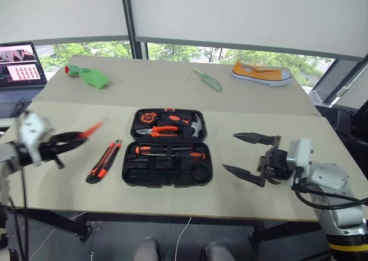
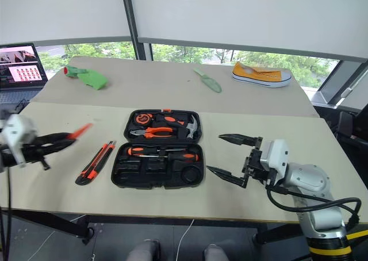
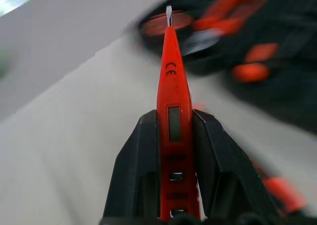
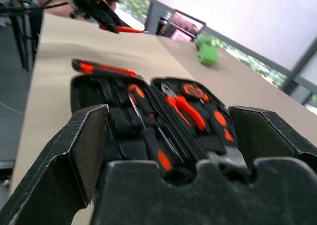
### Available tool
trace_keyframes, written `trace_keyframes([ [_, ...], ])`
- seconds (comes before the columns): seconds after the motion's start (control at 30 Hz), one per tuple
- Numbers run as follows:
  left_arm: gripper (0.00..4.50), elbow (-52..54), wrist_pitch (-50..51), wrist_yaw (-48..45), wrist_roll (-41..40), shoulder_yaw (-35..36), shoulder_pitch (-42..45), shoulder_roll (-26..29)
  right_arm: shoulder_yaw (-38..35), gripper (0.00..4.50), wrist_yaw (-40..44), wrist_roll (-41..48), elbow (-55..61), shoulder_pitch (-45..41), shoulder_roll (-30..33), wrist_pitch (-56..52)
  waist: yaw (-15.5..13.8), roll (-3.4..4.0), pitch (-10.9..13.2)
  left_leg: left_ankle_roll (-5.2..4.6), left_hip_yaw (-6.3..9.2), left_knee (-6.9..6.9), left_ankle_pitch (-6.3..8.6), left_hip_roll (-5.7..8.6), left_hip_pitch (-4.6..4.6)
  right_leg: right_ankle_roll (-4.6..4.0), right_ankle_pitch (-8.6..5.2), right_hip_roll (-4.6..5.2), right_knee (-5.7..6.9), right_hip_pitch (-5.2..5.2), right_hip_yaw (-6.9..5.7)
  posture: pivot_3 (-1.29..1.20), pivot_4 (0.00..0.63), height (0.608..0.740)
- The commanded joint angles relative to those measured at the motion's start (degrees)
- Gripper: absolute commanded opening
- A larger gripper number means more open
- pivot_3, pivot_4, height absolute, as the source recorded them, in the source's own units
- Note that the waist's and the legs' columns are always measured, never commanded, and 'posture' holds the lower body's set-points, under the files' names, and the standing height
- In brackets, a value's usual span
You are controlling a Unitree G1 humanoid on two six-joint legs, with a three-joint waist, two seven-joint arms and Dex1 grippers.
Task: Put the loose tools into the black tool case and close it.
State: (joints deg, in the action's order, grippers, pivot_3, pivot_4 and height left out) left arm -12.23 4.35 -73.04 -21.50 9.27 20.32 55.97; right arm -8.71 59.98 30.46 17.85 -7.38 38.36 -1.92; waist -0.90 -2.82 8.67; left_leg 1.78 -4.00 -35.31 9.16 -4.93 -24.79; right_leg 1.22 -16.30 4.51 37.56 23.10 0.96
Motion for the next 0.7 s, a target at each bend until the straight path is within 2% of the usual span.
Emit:
trace_keyframes([
  [0.03, 0.47, 8.4, 3.5, 0.2, 4.1, -9.4, 5.2, -3.2, -1.8, 4.50, 1.2, 1.0, -0.3, 0.8, 1.6, -0.8, 0.1, 0.01, 0.0, -0.02, 0.02, -0.03, -0.01, -0.01, 0.00, 0.01, 0.00, -0.05, 0.01, -0.02, 0.01, 0.00, 0.150, 0.740],
  [0.13, 0.47, 8.3, 2.2, -0.2, 12.0, -16.7, 7.6, -3.7, -1.2, 4.50, 1.0, 0.6, -0.3, 0.7, 1.3, -0.9, 1.0, 0.04, 0.0, -0.06, 0.08, -0.08, -0.02, -0.02, 0.04, 0.03, 0.00, -0.19, 0.08, 0.02, 0.18, 0.00, 0.150, 0.740],
  [0.23, 0.47, 8.8, 4.4, -0.5, 14.6, -21.2, 10.6, -5.8, -0.7, 4.50, 0.5, 0.2, 0.1, 0.4, 0.8, -1.0, 1.4, 0.13, 0.1, -0.06, 0.12, -0.08, -0.03, -0.01, 0.07, 0.05, -0.01, -0.25, 0.14, 0.03, 0.24, 0.00, 0.150, 0.740],
  [0.37, 0.47, 6.7, 3.8, -1.3, 18.8, -24.2, 12.8, -5.8, -0.6, 4.50, -0.3, 0.0, 0.7, 0.6, 0.4, -0.8, 1.3, 0.14, 0.1, -0.09, 0.18, -0.36, -0.01, -0.01, -0.06, 0.12, -0.04, -0.24, 0.20, 0.03, 0.20, 0.00, 0.150, 0.740],
  [0.47, 0.47, 5.5, 4.7, -2.3, 18.4, -24.3, 13.4, -6.4, -0.6, 4.50, -0.7, -0.1, 1.0, 1.3, 0.2, -0.5, 1.3, 0.15, 0.1, -0.11, 0.18, -0.56, 0.00, 0.01, -0.09, 0.23, -0.04, -0.20, 0.27, 0.00, 0.22, 0.00, 0.150, 0.740],
  [0.7, 0.47, 3.5, 2.6, -3.1, 23.4, -26.8, 15.1, -5.8, 0.0, 4.50, -1.5, -0.4, 1.7, 1.8, -0.5, -0.3, 1.0, 0.16, 0.1, -0.12, 0.20, -0.70, -0.01, 0.02, -0.07, 0.31, -0.06, -0.20, 0.39, -0.06, 0.23, 0.00, 0.150, 0.740],
])
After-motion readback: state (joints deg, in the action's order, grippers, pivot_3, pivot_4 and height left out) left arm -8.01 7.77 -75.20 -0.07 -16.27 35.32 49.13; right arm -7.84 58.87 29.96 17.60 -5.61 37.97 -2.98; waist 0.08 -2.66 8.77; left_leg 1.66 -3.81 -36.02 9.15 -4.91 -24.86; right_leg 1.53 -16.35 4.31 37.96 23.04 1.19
